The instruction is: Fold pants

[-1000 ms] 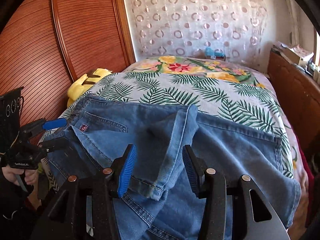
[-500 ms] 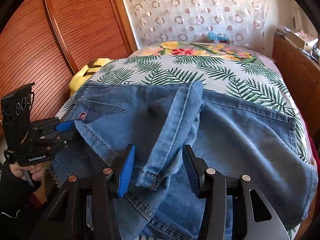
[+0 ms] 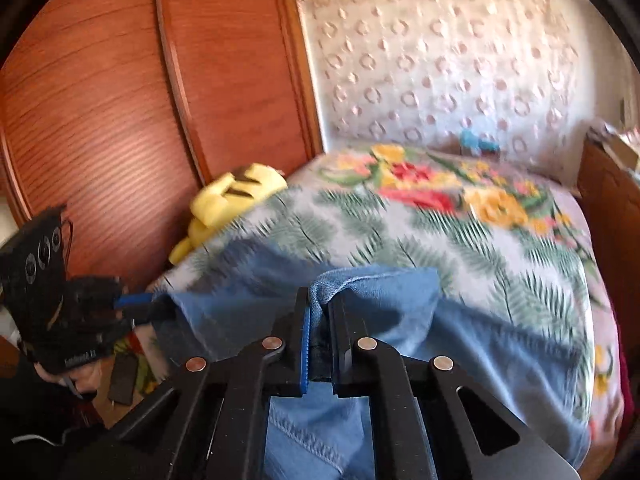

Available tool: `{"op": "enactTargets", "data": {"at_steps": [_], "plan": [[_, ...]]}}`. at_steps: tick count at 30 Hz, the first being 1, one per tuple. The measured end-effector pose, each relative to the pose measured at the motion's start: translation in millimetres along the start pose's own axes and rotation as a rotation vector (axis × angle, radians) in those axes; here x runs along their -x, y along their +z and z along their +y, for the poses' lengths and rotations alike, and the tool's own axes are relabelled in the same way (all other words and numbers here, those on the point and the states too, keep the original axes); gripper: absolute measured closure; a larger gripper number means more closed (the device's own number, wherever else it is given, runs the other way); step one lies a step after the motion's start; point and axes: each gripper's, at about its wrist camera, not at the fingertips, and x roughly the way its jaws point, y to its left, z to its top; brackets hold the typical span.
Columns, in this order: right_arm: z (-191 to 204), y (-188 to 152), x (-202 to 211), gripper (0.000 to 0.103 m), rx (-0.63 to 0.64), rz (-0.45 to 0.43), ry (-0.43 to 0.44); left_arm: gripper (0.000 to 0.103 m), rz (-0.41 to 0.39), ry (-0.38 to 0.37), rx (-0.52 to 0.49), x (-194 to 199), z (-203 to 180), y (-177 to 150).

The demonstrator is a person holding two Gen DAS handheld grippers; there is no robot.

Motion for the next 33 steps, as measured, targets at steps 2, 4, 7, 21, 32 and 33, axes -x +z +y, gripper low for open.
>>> {"op": "enactTargets", "data": {"at_steps": [2, 4, 7, 21, 32, 33], "plan": [[14, 13, -2, 0.096, 0.026, -0.019, 0.031, 0.096, -0.005, 0.016, 0.005, 10, 5, -3], [25, 19, -8, 0.096, 0.051, -0.024, 0.054, 0.097, -0.001, 0.032, 0.013, 13, 13, -8], [39, 32, -31, 0.097, 0.084, -0.011, 0.086, 0.097, 0.018, 0.053, 0.045, 13, 28, -15], [63, 71, -138, 0.097, 0.197, 0.133, 0.141, 0.091, 0.039, 0.15, 0.125, 21, 68, -29], [50, 57, -194, 0.055, 0.206, 0.201, 0.058, 0.043, 0.082, 0.17, 0.164, 4, 79, -48], [51, 57, -192, 0.051, 0.199, 0.19, 0.056, 0.043, 0.081, 0.163, 0.165, 2, 78, -47]]}}
